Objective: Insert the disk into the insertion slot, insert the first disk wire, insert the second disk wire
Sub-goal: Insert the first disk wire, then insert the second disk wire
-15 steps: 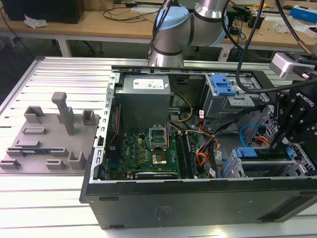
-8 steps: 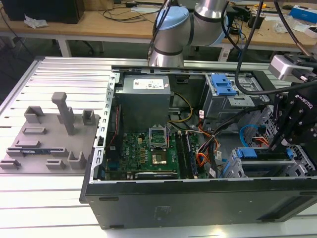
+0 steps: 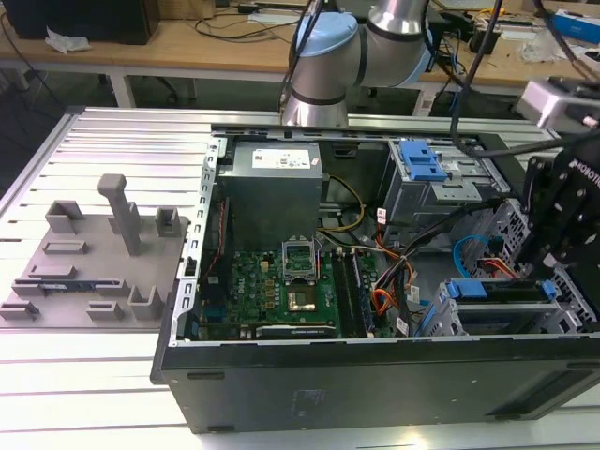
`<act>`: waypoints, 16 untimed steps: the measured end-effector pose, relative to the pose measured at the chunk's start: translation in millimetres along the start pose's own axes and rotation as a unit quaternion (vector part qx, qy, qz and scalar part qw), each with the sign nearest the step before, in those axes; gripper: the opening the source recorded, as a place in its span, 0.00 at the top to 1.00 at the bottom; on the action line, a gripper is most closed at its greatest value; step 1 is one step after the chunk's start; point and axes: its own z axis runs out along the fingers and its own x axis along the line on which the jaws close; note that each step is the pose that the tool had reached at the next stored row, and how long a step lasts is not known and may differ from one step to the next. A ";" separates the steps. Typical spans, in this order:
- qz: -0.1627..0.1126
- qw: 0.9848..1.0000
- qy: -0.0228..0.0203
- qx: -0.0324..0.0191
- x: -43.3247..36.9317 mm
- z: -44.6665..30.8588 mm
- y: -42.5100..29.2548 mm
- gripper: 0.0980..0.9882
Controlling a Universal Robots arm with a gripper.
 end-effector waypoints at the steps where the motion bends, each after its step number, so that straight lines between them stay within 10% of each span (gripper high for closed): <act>1: 0.000 1.000 0.000 0.000 0.9 -9.0 0.7 0.77; 5: 0.001 1.000 0.000 0.000 2.4 -22.1 1.6 0.77; 16: 0.001 1.000 0.001 0.000 2.3 -22.2 1.7 0.77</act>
